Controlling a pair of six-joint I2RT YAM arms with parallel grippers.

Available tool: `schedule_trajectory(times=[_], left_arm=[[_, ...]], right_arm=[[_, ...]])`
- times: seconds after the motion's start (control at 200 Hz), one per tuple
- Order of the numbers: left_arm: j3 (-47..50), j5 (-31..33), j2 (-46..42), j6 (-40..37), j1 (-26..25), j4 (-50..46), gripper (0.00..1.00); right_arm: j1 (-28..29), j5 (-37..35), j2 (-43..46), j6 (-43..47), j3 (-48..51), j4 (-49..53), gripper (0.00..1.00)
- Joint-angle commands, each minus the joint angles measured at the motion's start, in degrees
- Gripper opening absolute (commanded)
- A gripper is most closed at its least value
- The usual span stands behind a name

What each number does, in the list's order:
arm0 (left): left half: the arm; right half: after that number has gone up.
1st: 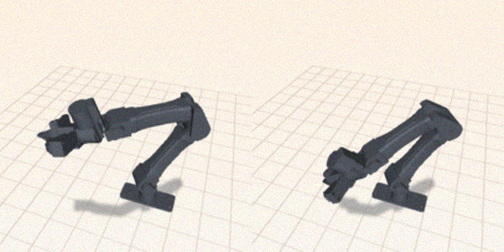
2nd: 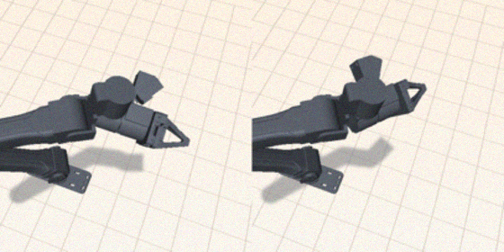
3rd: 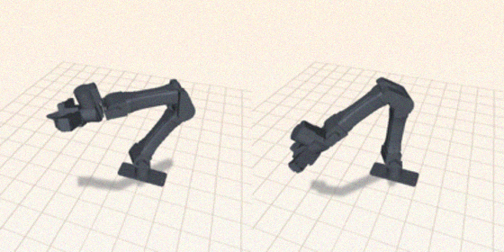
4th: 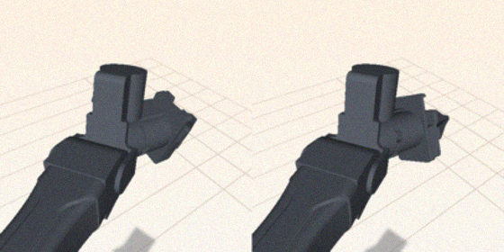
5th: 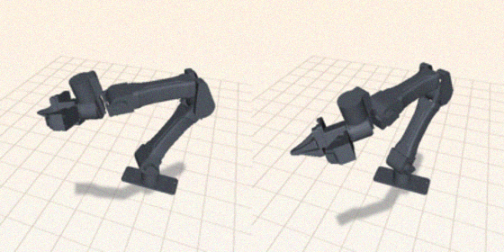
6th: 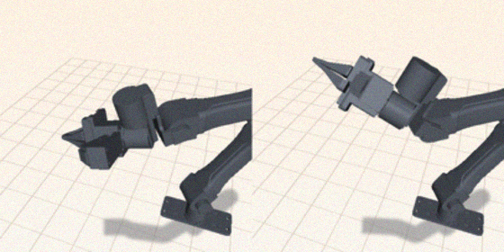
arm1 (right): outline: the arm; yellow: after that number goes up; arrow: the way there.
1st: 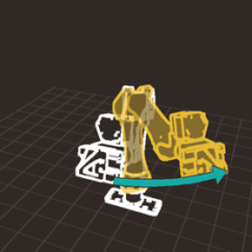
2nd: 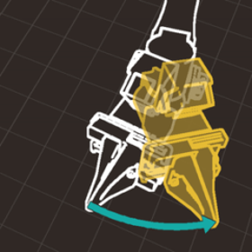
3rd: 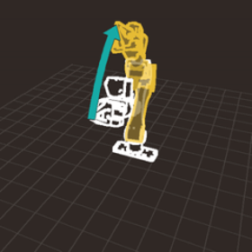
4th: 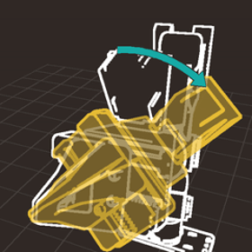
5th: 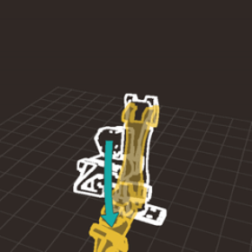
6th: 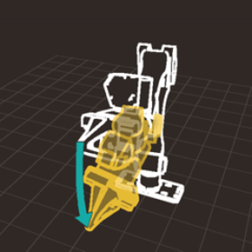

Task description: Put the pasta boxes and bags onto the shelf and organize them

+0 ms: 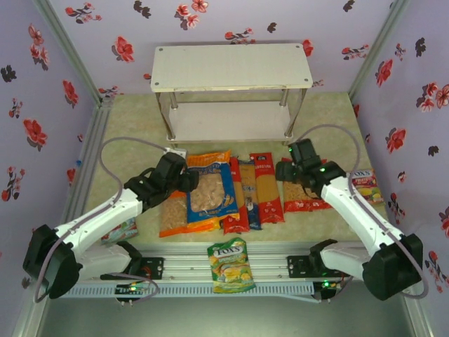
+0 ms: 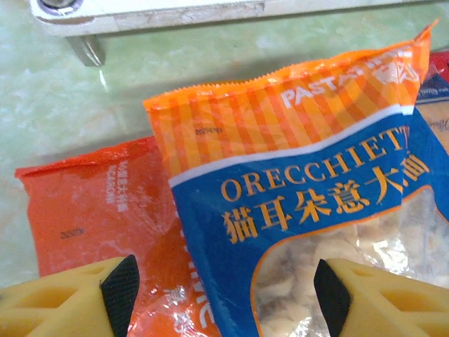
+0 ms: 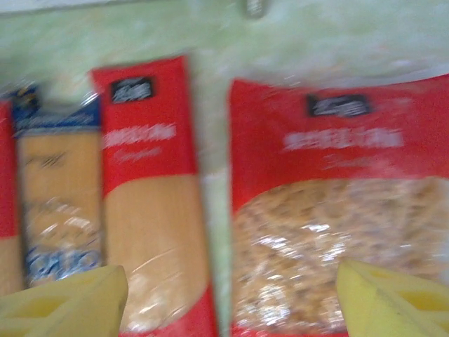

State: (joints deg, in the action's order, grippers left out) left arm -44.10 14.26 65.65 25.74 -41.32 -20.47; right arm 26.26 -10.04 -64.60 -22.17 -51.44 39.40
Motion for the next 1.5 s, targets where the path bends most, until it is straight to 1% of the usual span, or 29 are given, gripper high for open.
schedule_trajectory(times=[0.0,0.075,0.19,0.345,0.66,0.95,1.055,1.145,1.205,1.365,1.495], left_arm=[[2.8,-0.7,-0.2,3.3,-0.3,-0.7,0.73],[3.8,-2.1,0.2,4.7,-0.2,0.2,0.75],[4.3,-4.9,1.2,5.8,-0.3,1.7,0.76],[4.1,-5.4,1.9,6.2,-0.3,2.3,0.76],[4.3,-5.3,1.1,5.7,-0.3,2.1,0.76],[4.5,-5.0,0.9,5.3,-0.3,2.1,0.76],[4.6,-4.9,0.8,5.1,-0.2,2.2,0.76],[4.6,-5.0,0.8,5.0,-0.1,2.3,0.76],[4.7,-4.9,0.8,5.0,0.0,2.3,0.76],[4.8,-4.9,0.8,4.9,0.3,2.4,0.76],[4.9,-4.9,1.0,4.9,0.4,2.4,0.76]], right_arm=[[5.3,0.5,-0.2,-5.6,2.9,1.8,0.82],[8.3,0.7,-0.8,-8.0,4.7,0.4,0.83],[11.0,1.0,-3.0,-10.0,6.5,-1.0,0.84],[13.4,2.2,-7.2,-11.0,7.9,-3.2,0.84],[13.5,1.1,-15.1,-11.2,8.1,-6.3,0.84],[13.2,-0.6,-19.7,-11.0,8.1,-7.3,0.85],[13.1,0.8,-20.8,-10.9,8.3,-7.8,0.86],[13.0,4.6,-21.3,-10.7,8.6,-9.2,0.90],[13.2,6.2,-21.5,-10.7,8.6,-9.8,0.90],[13.2,5.8,-22.3,-10.4,8.2,-9.1,0.90],[13.2,6.6,-23.3,-10.1,8.3,-9.6,0.87]])
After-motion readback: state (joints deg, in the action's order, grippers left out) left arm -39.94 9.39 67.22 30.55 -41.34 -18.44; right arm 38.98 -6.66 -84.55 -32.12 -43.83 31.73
